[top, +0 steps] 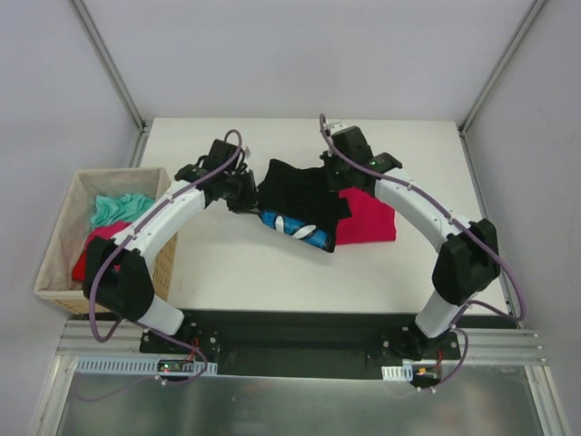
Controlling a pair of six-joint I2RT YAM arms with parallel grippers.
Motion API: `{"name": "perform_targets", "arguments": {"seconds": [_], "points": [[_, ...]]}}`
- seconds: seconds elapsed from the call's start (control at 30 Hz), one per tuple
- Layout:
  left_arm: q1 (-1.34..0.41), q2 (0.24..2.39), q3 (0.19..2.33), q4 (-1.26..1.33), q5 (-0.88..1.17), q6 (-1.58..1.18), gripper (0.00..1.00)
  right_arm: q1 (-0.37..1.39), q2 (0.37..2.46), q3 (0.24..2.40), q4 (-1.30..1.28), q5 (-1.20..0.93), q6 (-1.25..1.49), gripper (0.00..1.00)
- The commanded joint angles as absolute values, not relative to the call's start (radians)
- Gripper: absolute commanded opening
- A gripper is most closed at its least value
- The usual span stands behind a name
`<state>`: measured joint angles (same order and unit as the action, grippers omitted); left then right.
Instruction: Fold and stack the t-shirts
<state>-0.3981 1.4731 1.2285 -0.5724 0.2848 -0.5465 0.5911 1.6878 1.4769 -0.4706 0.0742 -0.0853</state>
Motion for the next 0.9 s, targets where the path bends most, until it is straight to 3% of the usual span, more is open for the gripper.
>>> {"name": "perform_targets", "arguments": {"seconds": [0.0, 0.3, 0.87], "points": [[-0.468, 1.538, 1.336, -0.551, 0.307, -0.56, 0.13, 0.487, 1.684, 1.56, -0.535, 0.084, -0.167, 0.01], [-0.575, 1.677, 1.443, -0.535, 0.321, -0.577, 0.12, 0.327, 1.72, 1.588, -0.577, 0.009, -0.196, 0.01], [-0.721, 1.848, 1.638, -0.529, 0.347, -0.612, 0.12, 0.192, 1.838, 1.709, -0.629, -0.146, -0.196, 0.01]]}}
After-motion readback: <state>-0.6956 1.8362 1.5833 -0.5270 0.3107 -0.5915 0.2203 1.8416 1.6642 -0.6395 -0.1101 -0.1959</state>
